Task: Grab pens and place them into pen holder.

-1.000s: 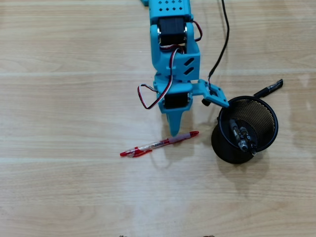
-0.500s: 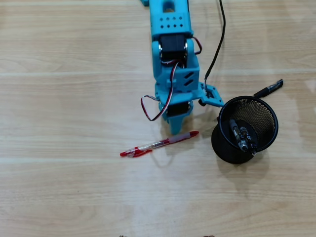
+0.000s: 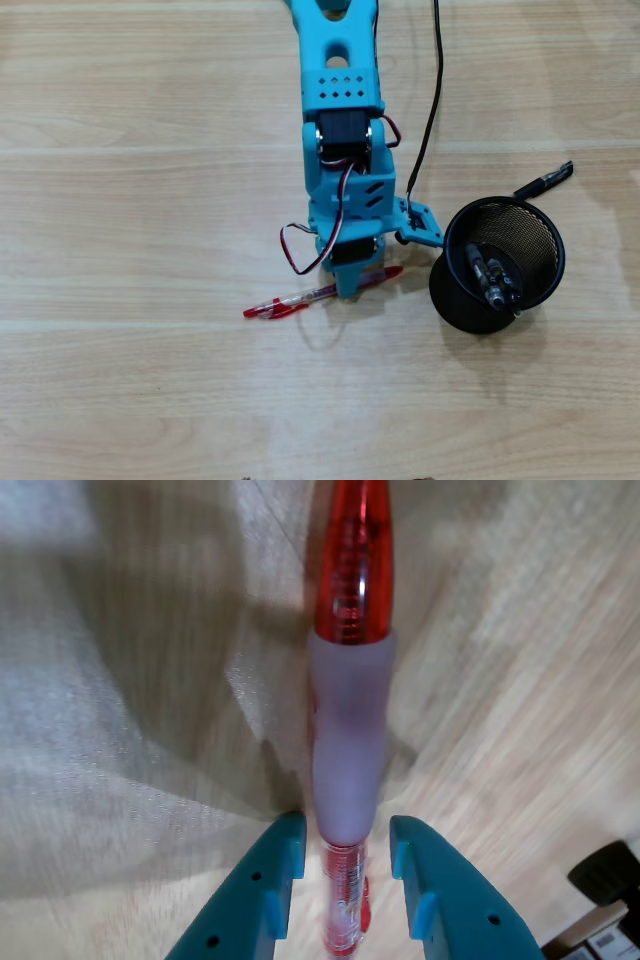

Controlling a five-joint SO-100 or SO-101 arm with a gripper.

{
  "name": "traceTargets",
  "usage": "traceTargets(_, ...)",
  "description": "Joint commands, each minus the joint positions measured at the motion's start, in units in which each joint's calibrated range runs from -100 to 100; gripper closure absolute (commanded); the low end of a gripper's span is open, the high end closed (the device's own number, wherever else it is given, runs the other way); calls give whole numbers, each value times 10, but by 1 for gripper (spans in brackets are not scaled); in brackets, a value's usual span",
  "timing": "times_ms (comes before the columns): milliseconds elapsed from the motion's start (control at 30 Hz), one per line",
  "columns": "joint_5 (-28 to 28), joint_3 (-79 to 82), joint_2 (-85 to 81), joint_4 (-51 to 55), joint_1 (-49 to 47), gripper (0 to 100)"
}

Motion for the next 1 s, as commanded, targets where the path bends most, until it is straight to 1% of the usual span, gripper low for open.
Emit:
traceTargets(0, 4, -13, 3, 0, 7, 90)
traceTargets(533, 6, -13, 3, 8, -3, 90)
traceTargets(733, 6, -13, 5, 52, -31, 90)
traceTargets(767, 5, -13, 6, 62, -33, 90)
traceTargets(900, 3, -5, 8, 101, -34, 98)
traceTargets(967, 2, -4, 8, 102, -33, 98)
